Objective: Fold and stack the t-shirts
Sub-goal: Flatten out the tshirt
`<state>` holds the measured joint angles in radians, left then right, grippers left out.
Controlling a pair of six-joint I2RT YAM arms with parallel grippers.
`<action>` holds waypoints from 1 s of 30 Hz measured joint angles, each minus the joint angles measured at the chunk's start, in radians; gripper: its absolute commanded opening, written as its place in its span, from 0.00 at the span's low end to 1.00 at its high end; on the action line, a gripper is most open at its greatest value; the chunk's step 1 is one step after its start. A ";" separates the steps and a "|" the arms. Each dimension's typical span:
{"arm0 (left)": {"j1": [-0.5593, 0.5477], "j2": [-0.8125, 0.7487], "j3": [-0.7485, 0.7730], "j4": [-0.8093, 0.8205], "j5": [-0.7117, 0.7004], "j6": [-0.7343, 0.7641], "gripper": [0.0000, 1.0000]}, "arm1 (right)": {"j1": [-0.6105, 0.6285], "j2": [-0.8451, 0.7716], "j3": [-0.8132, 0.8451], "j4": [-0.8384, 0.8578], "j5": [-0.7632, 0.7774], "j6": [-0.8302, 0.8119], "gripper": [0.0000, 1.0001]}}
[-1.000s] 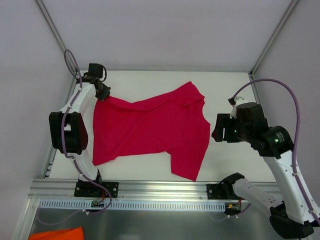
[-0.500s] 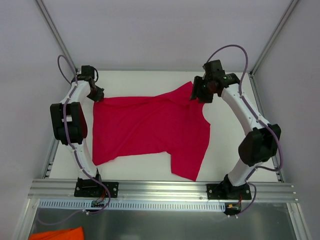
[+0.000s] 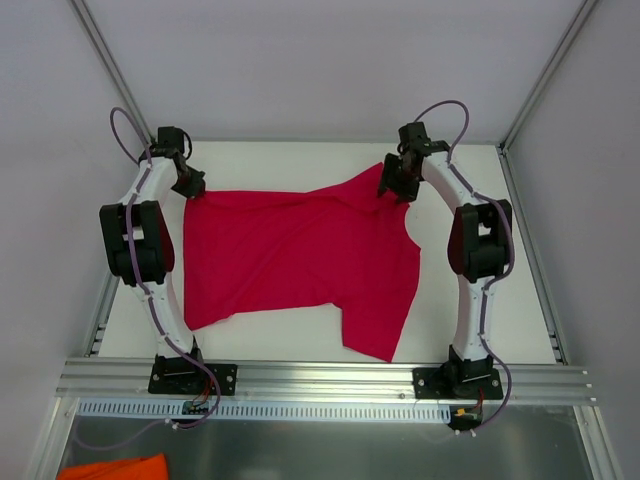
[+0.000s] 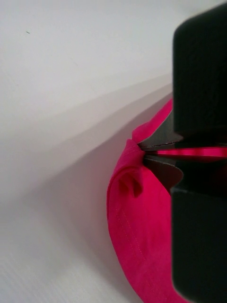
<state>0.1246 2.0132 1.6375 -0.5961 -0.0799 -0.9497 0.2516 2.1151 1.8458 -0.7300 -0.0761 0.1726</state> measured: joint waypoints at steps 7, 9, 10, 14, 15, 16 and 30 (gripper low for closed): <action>0.001 0.006 0.027 -0.016 0.002 0.000 0.00 | -0.058 0.119 0.127 0.011 0.005 -0.001 0.59; 0.001 0.008 0.035 -0.025 0.002 0.001 0.00 | -0.069 0.144 0.178 0.008 0.017 -0.003 0.59; 0.001 0.009 0.041 -0.030 0.002 0.003 0.00 | -0.075 0.157 0.206 0.006 0.028 -0.005 0.59; 0.001 0.010 0.053 -0.039 0.002 0.013 0.00 | -0.093 0.180 0.250 0.006 0.066 -0.010 0.59; 0.001 0.011 0.055 -0.040 0.002 0.017 0.00 | -0.098 0.183 0.254 0.003 0.074 -0.011 0.59; 0.001 0.011 0.056 -0.041 0.002 0.020 0.00 | -0.103 0.185 0.254 0.003 0.080 -0.012 0.59; 0.001 0.011 0.056 -0.044 0.002 0.037 0.00 | -0.132 0.215 0.250 -0.015 0.132 -0.036 0.59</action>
<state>0.1257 2.0239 1.6939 -0.6399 -0.0784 -0.9127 0.1200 2.3299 2.0956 -0.7448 0.0555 0.1368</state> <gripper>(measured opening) 0.015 0.592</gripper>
